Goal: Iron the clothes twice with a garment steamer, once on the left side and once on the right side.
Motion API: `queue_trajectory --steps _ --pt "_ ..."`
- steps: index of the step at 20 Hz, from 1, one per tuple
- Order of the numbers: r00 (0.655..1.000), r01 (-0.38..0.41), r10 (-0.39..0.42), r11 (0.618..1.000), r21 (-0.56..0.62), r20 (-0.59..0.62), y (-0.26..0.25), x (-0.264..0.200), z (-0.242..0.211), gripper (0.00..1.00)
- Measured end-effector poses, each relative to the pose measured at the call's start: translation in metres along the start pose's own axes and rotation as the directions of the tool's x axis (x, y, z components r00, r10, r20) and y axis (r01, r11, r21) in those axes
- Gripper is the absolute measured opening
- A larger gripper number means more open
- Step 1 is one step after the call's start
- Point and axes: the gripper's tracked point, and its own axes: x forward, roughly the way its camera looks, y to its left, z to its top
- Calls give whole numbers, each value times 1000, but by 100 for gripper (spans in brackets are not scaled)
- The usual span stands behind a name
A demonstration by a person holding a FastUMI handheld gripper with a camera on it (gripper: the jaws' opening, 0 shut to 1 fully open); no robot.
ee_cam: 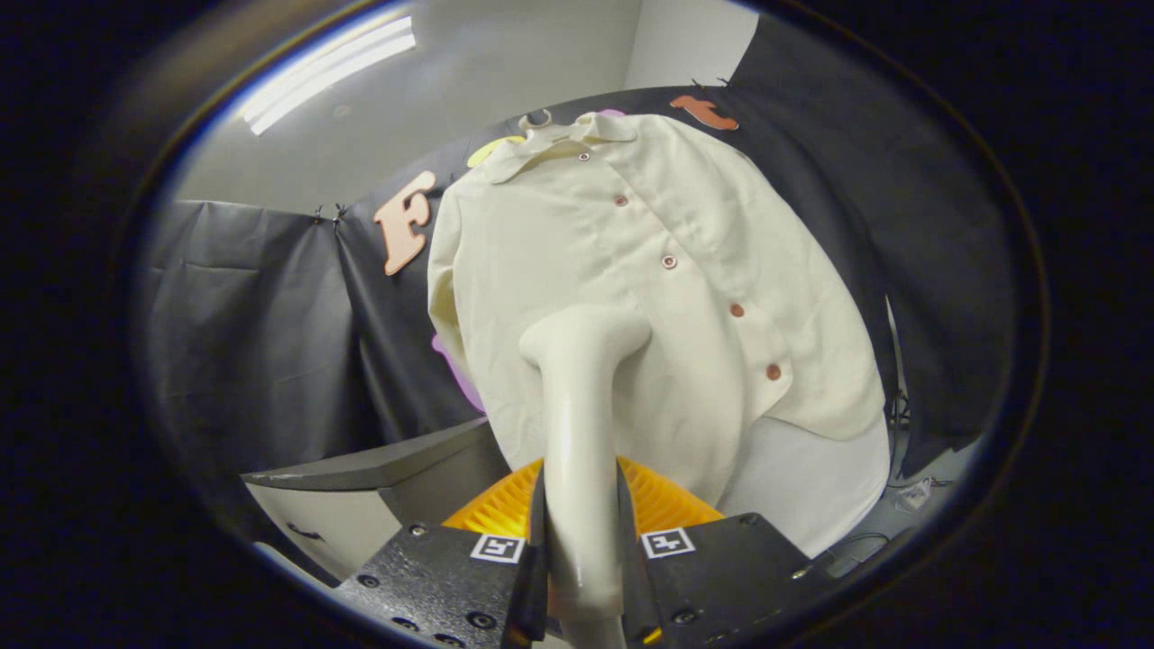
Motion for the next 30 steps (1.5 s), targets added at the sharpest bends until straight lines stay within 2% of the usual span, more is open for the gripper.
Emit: queue_trajectory --steps 19,24,30 --pt "986 48 -18 983 179 -167 -51 -58 -125 33" --pt "987 59 -28 979 193 -161 -55 -64 -113 33" --pt "998 29 -14 975 222 -65 -52 -70 -46 33"
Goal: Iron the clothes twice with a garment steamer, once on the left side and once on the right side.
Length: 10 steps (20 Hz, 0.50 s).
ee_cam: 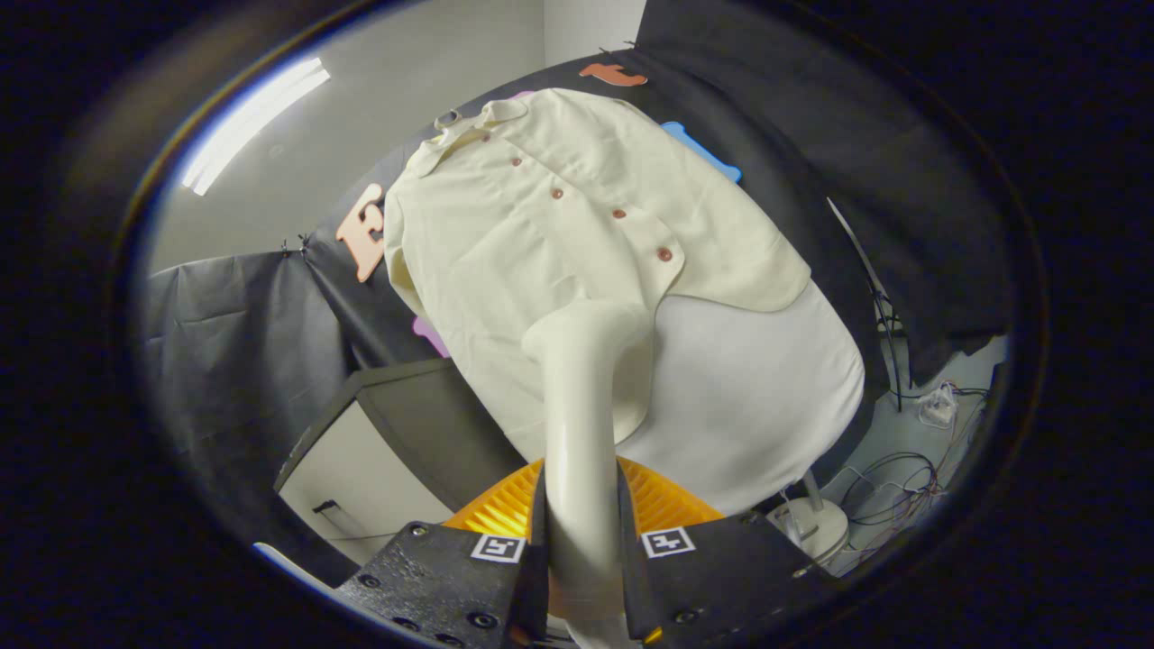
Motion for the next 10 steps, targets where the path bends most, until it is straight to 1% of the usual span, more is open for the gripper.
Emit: queue_trajectory --steps 3,10 --pt "999 -3 5 1000 -26 53 8 1 43 33" --pt "983 -29 43 996 -83 178 34 20 170 32"
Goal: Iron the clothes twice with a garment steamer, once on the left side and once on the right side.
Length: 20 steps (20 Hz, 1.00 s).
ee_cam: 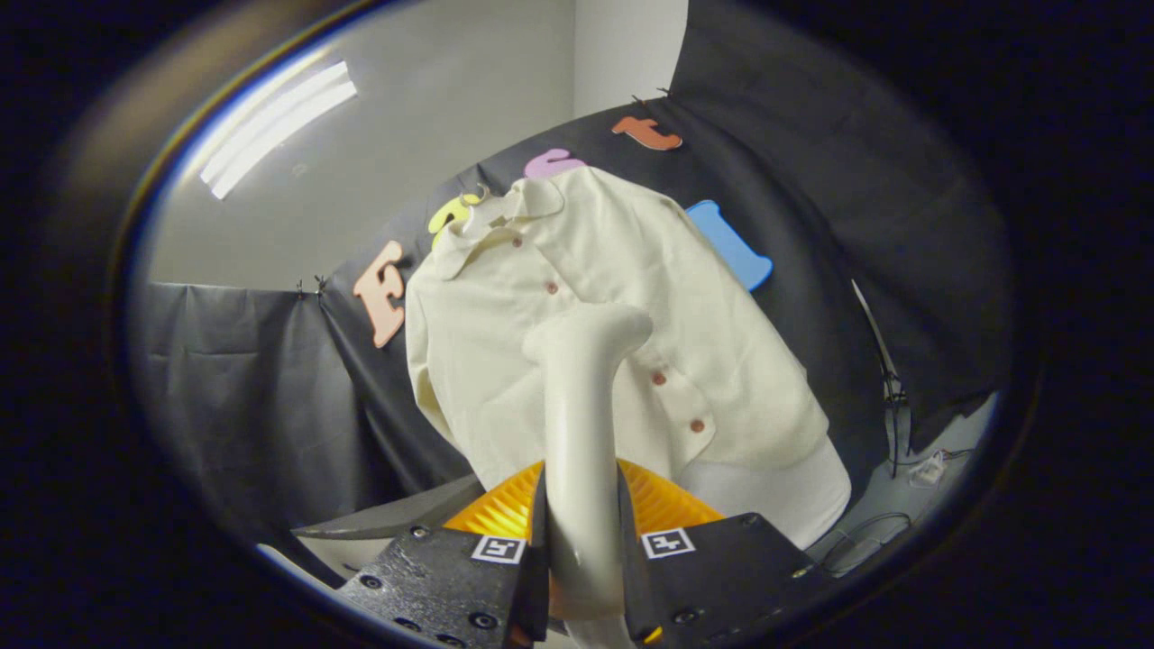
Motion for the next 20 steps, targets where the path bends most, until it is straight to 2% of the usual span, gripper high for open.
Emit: queue_trajectory --steps 6,10,15,18,20 --pt "999 26 -22 984 -176 29 7 51 66 32" --pt "998 23 -8 971 -237 64 14 77 105 32" --pt "995 45 -23 974 -224 98 -5 111 136 32" --pt "996 63 -46 968 -244 77 -24 125 127 32" --pt "996 48 -30 977 -208 90 -26 125 124 32"
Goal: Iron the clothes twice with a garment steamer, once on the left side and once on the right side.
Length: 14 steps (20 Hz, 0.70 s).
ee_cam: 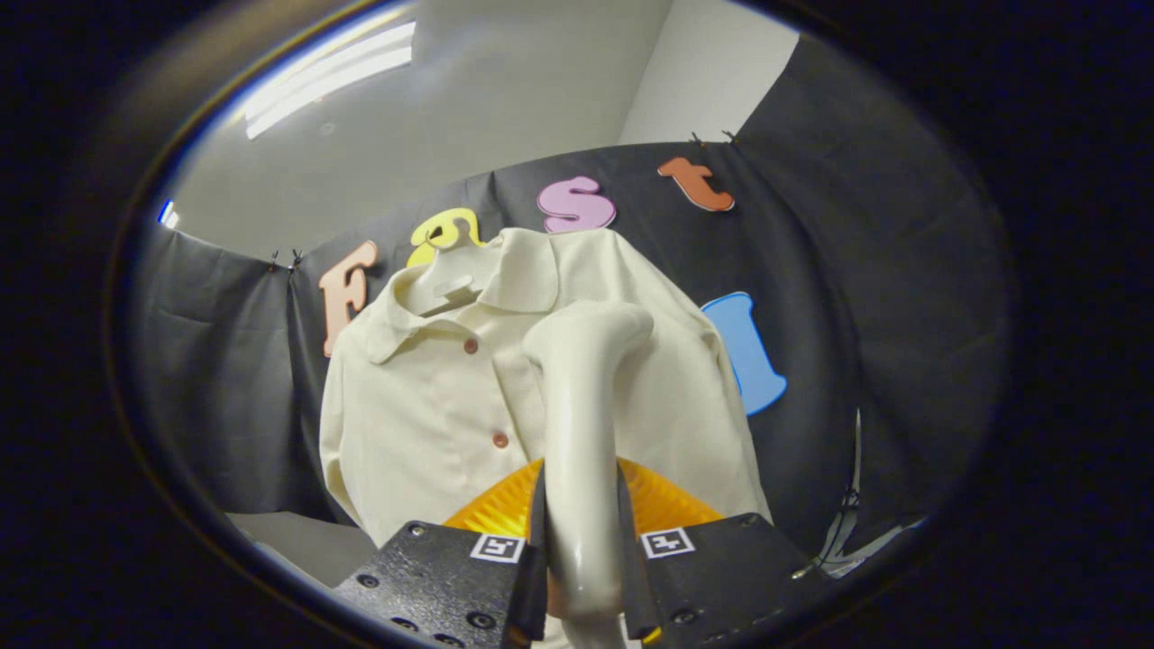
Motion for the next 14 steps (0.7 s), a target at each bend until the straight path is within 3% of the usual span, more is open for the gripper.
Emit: queue_trajectory --steps 14 --pt "992 56 -47 996 76 -114 -36 -49 -92 32"
